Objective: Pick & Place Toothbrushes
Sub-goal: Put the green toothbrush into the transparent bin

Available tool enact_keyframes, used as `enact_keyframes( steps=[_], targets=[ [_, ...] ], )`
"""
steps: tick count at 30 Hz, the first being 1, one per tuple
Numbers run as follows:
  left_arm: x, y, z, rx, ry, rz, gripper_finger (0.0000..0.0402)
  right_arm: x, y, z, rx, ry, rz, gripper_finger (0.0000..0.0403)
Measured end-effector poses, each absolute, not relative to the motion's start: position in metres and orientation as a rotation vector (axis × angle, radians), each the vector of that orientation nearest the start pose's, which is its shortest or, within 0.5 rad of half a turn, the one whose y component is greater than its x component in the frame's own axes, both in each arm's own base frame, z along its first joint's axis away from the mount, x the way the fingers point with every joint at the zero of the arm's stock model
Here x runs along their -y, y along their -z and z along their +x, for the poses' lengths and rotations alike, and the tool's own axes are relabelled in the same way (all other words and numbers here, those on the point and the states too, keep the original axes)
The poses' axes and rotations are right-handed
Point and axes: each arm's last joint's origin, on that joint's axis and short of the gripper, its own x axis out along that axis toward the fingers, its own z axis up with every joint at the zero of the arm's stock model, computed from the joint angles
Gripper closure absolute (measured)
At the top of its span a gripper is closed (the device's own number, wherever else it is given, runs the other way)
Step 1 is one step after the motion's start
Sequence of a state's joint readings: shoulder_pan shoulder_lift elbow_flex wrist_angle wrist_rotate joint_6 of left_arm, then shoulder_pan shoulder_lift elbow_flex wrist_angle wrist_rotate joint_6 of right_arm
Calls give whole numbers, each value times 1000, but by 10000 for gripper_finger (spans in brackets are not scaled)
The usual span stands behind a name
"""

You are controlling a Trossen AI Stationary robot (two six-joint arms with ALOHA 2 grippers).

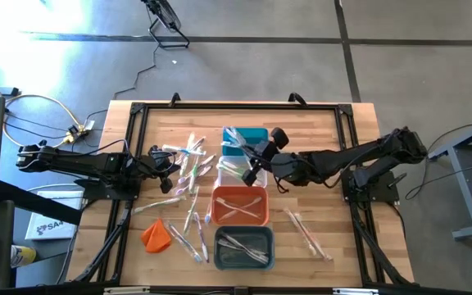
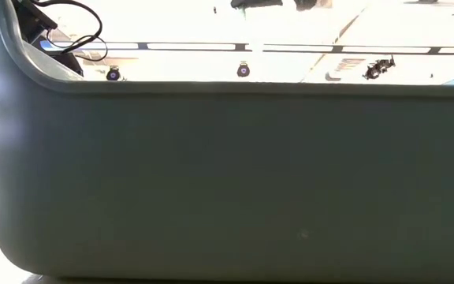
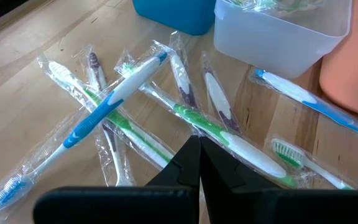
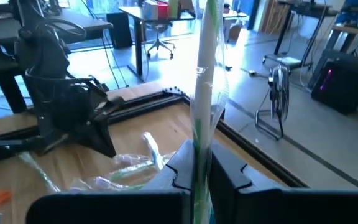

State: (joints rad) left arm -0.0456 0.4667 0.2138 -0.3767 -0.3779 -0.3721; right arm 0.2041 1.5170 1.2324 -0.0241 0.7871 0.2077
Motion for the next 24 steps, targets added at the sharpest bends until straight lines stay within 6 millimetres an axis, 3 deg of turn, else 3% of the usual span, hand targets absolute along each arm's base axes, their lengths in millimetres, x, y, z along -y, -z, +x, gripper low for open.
enact_keyframes(
  steps=[13,24],
  targets=[
    [-5,-163,113,-547,-430,-224,401,-57,-320,389,-312,585,-111,389],
    [-5,-164,114,-541,-429,-226,401,-26,-271,405,-540,618,-53,389]
  ],
)
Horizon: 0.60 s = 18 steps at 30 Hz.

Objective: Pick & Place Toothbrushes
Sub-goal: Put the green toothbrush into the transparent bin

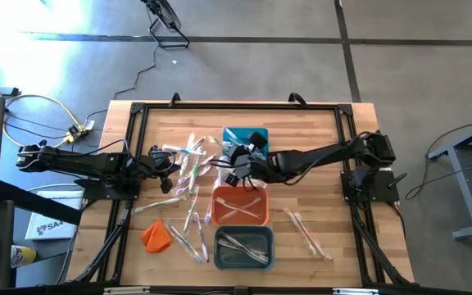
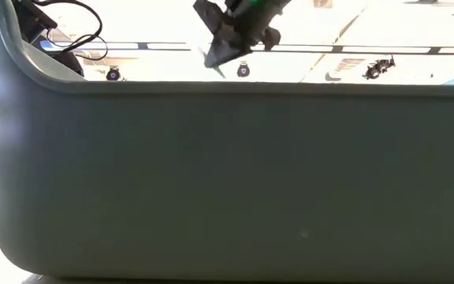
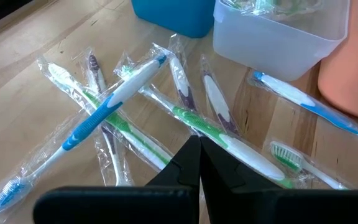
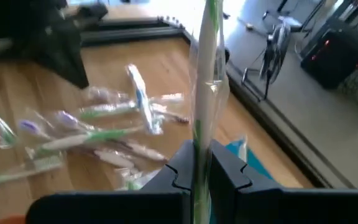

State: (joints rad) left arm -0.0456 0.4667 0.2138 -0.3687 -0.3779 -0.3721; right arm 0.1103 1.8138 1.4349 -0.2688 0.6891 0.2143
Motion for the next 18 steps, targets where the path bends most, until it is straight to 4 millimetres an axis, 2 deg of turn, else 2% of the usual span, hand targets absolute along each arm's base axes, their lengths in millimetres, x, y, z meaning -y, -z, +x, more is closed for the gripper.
enact_keyframes(
  steps=[6,12,18],
  targets=[
    [-5,-164,114,-542,-429,-225,401,-25,-248,410,-642,583,-71,389],
    [-5,-164,114,-545,-430,-225,401,-19,-225,407,-768,635,-46,389],
    [-5,-163,113,-549,-430,-223,401,-10,-213,407,-822,630,-20,389]
  ],
)
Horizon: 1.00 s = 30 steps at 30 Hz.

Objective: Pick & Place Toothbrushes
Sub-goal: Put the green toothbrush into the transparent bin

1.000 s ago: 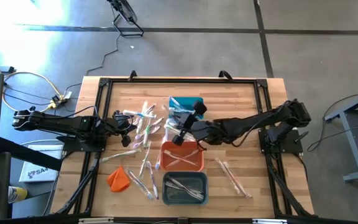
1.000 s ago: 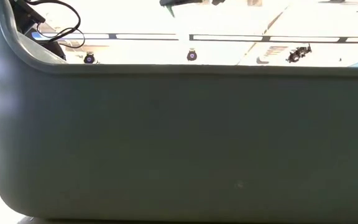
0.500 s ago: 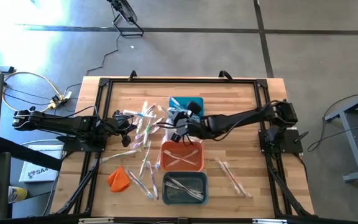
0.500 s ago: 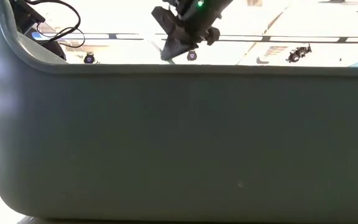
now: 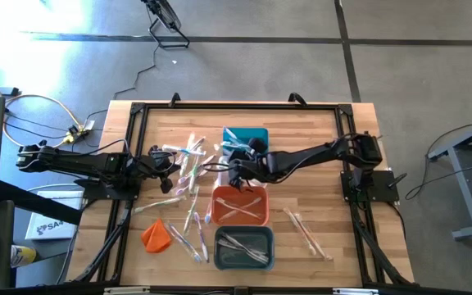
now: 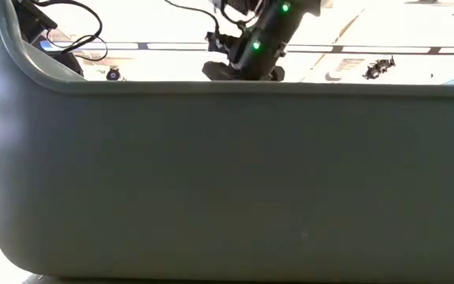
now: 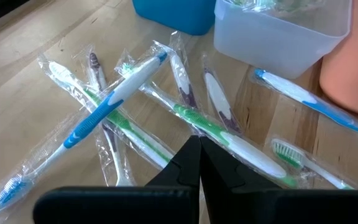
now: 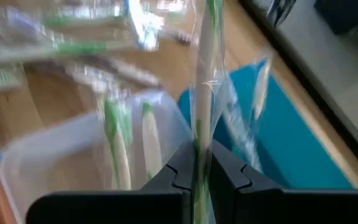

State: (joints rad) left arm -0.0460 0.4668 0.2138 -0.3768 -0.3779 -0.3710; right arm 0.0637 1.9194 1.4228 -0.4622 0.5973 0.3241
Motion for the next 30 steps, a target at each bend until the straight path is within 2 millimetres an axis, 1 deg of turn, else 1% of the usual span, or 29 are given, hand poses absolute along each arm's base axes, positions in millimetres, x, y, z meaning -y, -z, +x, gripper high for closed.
enact_keyframes(
  steps=[4,6,12,17,30],
  targets=[
    [-6,-163,113,-551,-430,-222,401,-5,-206,405,-857,592,-2,389],
    [-6,-163,113,-551,-430,-222,401,-3,-203,403,-880,584,-22,389],
    [-5,-163,113,-551,-430,-220,401,-5,-197,402,-936,447,-43,389],
    [-5,-163,113,-551,-430,-220,401,-6,-191,399,-963,419,-36,387],
    [-6,-163,113,-551,-430,-219,401,-7,-191,399,-964,397,-12,361]
  ],
)
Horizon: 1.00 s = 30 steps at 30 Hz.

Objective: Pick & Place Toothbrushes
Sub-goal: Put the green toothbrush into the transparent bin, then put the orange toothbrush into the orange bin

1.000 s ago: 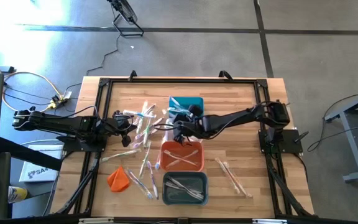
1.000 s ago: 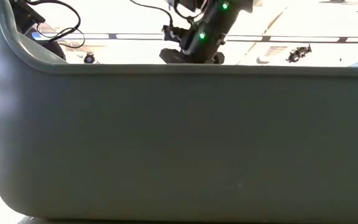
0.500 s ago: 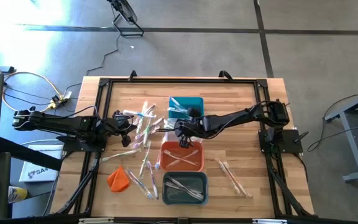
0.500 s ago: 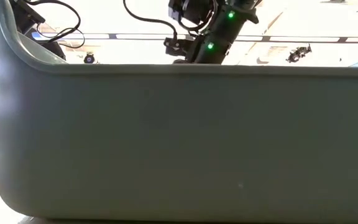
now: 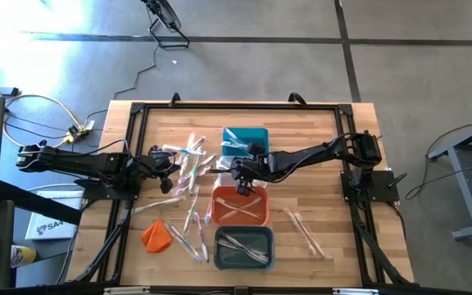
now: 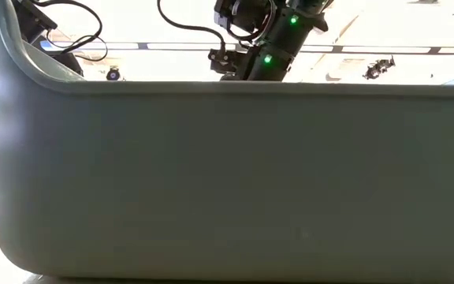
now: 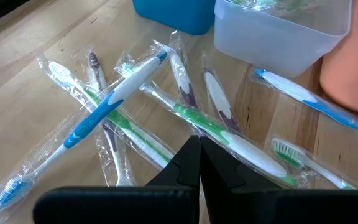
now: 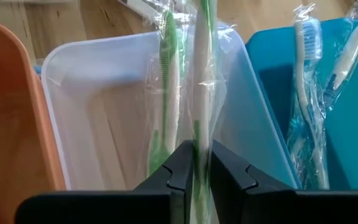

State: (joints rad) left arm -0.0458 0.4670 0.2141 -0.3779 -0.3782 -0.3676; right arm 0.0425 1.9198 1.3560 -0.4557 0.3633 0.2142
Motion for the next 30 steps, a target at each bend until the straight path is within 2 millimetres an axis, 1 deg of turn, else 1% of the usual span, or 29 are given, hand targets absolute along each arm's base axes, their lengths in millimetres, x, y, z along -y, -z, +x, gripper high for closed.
enact_keyframes(
  steps=[4,13,16,21,25,30],
  targets=[
    [-6,-163,113,-551,-430,-219,401,-7,-191,399,-965,395,-13,345],
    [-6,-163,113,-551,-430,-219,401,-7,-191,399,-965,394,-21,290],
    [-6,-163,113,-551,-430,-219,401,-7,-191,399,-969,384,-43,285],
    [-6,-163,113,-551,-430,-220,401,-7,-191,399,-978,358,-86,291],
    [-6,-163,113,-551,-430,-220,401,-7,-192,400,-963,353,-53,292],
    [-5,-163,113,-551,-430,-220,401,-9,-192,401,-957,317,-7,273]
  ],
)
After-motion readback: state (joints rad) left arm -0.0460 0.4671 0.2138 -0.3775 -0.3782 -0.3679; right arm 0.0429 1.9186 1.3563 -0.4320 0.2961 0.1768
